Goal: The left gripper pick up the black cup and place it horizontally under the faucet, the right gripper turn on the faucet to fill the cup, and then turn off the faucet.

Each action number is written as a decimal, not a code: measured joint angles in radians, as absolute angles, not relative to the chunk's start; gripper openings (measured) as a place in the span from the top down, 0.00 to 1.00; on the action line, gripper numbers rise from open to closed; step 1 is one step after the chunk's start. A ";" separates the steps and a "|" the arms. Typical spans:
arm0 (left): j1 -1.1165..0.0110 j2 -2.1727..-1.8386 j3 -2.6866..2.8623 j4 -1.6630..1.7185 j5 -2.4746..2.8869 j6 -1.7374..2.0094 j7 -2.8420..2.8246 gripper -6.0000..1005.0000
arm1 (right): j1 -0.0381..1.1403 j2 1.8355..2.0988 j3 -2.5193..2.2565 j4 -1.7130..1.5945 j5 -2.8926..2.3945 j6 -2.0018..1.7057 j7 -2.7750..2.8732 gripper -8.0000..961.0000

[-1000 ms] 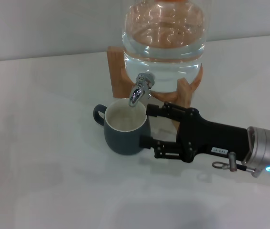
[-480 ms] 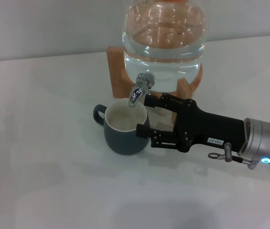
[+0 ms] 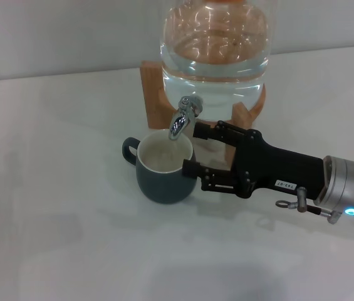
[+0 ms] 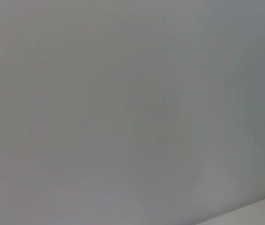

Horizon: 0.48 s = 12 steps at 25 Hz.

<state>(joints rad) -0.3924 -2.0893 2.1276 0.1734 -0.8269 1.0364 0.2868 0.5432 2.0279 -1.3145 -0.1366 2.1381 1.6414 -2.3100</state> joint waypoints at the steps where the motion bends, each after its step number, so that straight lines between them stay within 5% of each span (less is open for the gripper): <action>1: -0.392 -2.089 2.128 0.173 -0.827 1.036 0.287 0.11 | 0.543 2.028 -1.315 -0.136 2.139 1.641 -2.310 0.12; 12: -0.391 -2.089 2.128 0.173 -0.827 1.034 0.287 0.11 | 0.535 2.028 -1.315 -0.137 2.145 1.640 -2.311 0.12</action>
